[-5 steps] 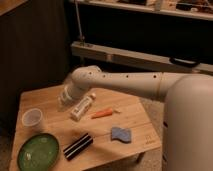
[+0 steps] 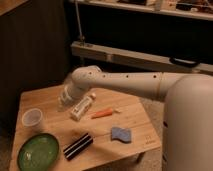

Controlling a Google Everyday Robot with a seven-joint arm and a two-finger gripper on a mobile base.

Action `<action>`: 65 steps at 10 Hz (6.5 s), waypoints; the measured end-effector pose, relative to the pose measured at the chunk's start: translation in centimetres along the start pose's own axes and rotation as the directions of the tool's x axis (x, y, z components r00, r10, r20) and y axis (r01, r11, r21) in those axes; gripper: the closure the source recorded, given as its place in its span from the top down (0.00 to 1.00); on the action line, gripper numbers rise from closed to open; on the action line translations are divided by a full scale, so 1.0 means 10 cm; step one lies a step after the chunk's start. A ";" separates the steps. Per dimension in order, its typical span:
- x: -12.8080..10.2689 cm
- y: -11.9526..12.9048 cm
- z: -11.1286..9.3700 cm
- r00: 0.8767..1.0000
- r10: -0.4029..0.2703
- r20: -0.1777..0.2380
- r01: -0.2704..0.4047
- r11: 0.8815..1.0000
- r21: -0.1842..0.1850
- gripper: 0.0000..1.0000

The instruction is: Place the pepper in the ceramic cup

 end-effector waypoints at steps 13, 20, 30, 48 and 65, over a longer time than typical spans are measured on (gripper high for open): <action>0.00 0.00 0.00 1.000 0.000 0.000 0.000 1.000 0.000 0.04; 0.07 -0.57 -0.52 0.986 0.135 0.101 -0.144 0.986 0.082 0.04; 0.40 -1.71 -2.40 0.990 0.056 0.133 -0.092 0.954 0.286 0.63; 1.14 -1.82 -2.08 0.630 -0.775 0.042 0.749 0.621 0.232 0.64; 0.66 -2.47 -0.02 0.151 -0.974 -0.166 0.988 0.146 0.044 0.64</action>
